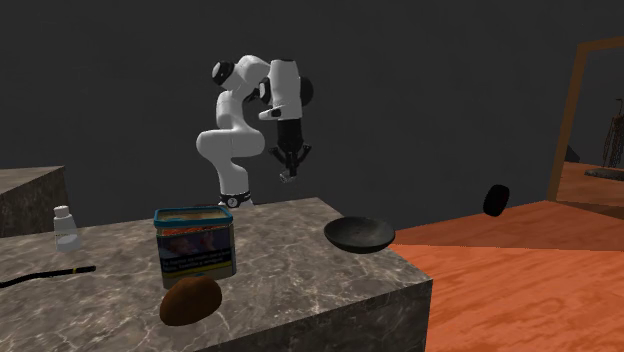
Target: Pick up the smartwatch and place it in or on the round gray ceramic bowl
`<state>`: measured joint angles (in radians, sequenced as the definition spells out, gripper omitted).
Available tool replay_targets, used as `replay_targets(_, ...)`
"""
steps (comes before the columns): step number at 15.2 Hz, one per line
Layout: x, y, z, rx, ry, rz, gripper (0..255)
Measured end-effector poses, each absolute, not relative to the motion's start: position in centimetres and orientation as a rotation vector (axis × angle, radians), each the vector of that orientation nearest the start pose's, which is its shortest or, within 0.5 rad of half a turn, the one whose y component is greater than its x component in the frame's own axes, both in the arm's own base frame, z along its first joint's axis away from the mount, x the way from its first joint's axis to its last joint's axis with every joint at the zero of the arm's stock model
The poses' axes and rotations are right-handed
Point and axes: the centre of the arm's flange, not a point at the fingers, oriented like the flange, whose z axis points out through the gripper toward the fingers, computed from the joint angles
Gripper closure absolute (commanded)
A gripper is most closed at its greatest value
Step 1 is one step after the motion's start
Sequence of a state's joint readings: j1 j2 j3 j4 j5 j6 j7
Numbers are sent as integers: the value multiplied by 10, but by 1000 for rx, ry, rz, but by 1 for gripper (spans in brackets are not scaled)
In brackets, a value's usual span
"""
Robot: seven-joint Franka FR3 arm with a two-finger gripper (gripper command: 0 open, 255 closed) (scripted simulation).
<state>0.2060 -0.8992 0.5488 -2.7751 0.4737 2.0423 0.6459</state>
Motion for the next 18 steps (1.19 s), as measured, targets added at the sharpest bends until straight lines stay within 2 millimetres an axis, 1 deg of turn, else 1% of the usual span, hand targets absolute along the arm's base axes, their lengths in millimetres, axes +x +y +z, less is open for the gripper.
replay_targets(7, 296, 283, 431, -3035, 380, -146, 255)
replay_targets(8, 307, 291, 428, -3035, 379, -145, 255)
replay_targets(10, 326, 303, 429, -3036, 379, -146, 255)
replay_targets(11, 339, 315, 429, -3035, 378, -145, 255)
replay_targets(12, 349, 324, 433, -3035, 379, -145, 255)
replay_targets(14, 371, 341, 431, -3033, 379, -143, 255)
replay_targets(16, 392, 358, 433, -3033, 379, -142, 255)
replay_targets(18, 409, 371, 433, -3034, 376, -140, 255)
